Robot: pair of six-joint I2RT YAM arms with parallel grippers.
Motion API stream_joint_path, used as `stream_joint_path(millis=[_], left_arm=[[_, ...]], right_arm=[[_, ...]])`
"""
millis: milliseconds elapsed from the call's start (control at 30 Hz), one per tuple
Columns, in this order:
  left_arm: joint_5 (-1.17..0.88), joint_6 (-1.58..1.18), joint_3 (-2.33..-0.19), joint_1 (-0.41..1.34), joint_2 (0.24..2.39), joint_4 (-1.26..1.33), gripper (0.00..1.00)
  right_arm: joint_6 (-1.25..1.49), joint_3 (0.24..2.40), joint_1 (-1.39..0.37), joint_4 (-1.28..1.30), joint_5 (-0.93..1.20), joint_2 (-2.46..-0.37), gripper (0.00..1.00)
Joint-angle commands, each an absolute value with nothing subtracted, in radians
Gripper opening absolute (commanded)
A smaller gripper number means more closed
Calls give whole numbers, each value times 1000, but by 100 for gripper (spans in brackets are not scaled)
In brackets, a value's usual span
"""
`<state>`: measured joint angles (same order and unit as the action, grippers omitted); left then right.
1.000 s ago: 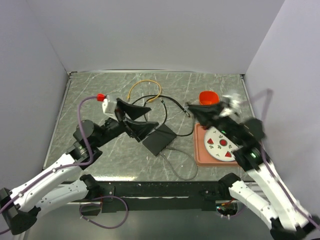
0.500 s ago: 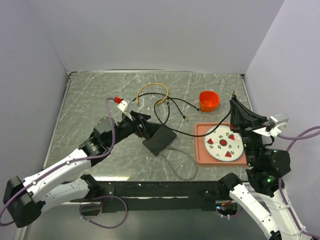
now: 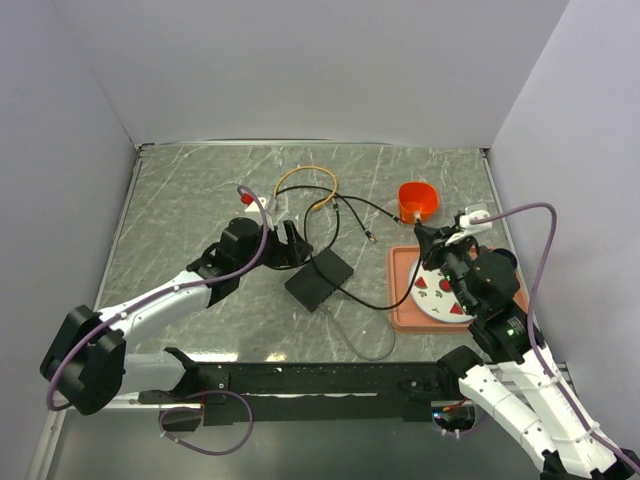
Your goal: Insert the plug into the switch port
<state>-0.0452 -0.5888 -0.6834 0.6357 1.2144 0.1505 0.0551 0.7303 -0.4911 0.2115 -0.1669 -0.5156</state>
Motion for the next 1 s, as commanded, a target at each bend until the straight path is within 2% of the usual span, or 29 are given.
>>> stream_joint_path(millis=[0, 133, 233, 333, 500, 633, 700, 833, 967], left_arm=[[-95, -604, -744, 637, 1268, 186, 98], [-110, -607, -758, 635, 1350, 183, 99], [-98, -607, -759, 635, 1379, 169, 99], [-97, -614, -736, 630, 1381, 189, 99], [-38, -643, -749, 617, 1303, 106, 98], [-35, -627, -772, 611, 1218, 38, 98], [-26, -617, -782, 611, 1180, 14, 97], [-46, -620, -769, 609, 1149, 6, 97], [-84, -640, -730, 609, 1147, 41, 97]], right_arm=[[149, 697, -509, 236, -147, -534, 0], [181, 670, -552, 245, -166, -575, 0], [147, 683, -577, 201, -274, -530, 0], [83, 765, -577, 129, -308, -538, 0], [45, 1059, -578, 8, -236, -730, 0], [8, 1401, -577, 20, -108, -885, 0], [-27, 1500, -577, 12, -62, -937, 0], [-72, 1702, -575, -73, -5, -945, 0], [-121, 1785, -577, -208, 41, -905, 0]])
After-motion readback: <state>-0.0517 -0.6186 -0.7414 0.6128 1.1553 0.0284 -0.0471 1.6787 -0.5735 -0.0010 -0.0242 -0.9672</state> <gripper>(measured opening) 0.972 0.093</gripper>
